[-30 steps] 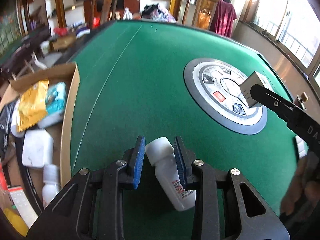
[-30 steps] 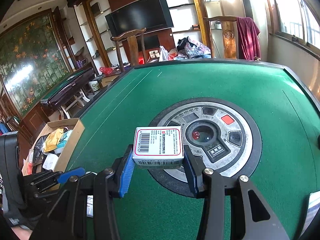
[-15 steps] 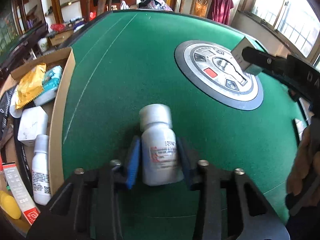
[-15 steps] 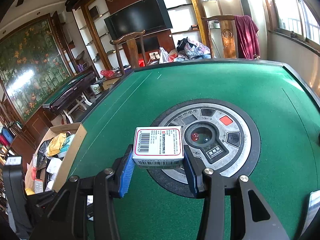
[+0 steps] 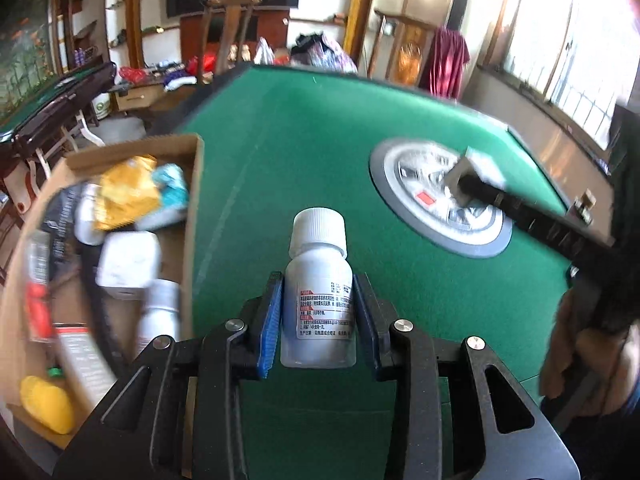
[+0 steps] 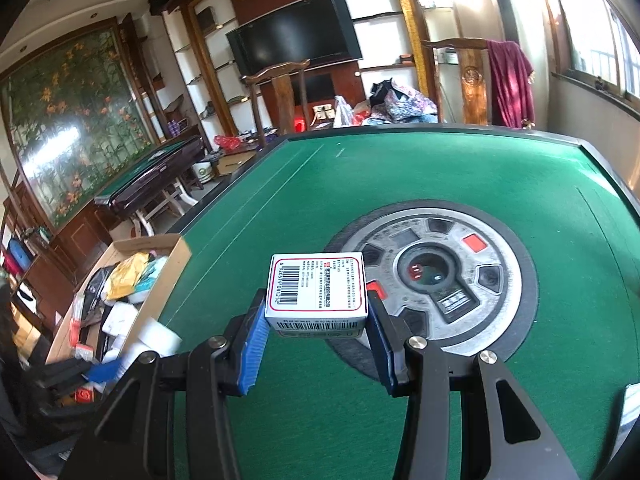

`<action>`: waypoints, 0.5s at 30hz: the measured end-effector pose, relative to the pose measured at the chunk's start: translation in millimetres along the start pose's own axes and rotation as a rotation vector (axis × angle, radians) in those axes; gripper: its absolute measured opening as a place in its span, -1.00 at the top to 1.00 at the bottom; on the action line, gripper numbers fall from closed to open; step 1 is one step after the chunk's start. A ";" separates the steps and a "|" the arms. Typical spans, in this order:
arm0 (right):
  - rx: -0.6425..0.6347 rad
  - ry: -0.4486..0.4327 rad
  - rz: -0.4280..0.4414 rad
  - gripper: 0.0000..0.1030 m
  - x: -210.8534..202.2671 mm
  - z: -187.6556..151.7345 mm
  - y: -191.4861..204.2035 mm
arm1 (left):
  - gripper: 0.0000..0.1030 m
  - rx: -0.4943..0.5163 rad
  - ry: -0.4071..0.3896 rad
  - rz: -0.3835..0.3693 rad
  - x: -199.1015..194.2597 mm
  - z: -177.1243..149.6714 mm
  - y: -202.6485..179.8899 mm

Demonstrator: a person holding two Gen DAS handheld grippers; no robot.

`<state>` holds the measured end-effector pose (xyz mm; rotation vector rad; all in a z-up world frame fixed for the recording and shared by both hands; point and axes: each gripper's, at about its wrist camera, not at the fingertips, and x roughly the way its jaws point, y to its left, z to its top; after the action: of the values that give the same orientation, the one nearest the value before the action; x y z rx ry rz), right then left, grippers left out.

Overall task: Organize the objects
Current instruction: 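Carry the pill bottle and medicine box over the cardboard tray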

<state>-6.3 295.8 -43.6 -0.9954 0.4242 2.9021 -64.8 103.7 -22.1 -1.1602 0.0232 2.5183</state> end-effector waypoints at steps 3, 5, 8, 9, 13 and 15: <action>-0.029 0.002 0.026 0.10 -1.9 -4.3 19.5 | 0.34 -0.019 -0.046 -0.002 -23.8 4.5 18.0; -0.044 0.003 0.047 0.10 -3.9 -7.2 32.0 | 0.34 -0.039 -0.071 0.000 -37.8 5.4 32.4; -0.063 0.010 0.090 0.10 -5.8 -13.2 52.9 | 0.34 -0.062 -0.103 0.014 -54.8 3.5 52.7; -0.071 0.014 0.104 0.10 -6.0 -15.2 60.5 | 0.34 -0.070 -0.112 0.020 -60.2 1.4 59.4; -0.109 0.038 0.164 0.10 -3.2 -20.3 92.4 | 0.34 -0.116 -0.128 0.055 -73.9 -6.5 96.1; -0.133 0.058 0.198 0.10 2.6 -21.9 112.5 | 0.34 -0.137 -0.124 0.078 -74.9 -10.6 111.2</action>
<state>-9.8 181.6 -34.5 -1.1182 0.3549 3.1201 -49.6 -25.7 11.0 -1.0699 -0.1409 2.6923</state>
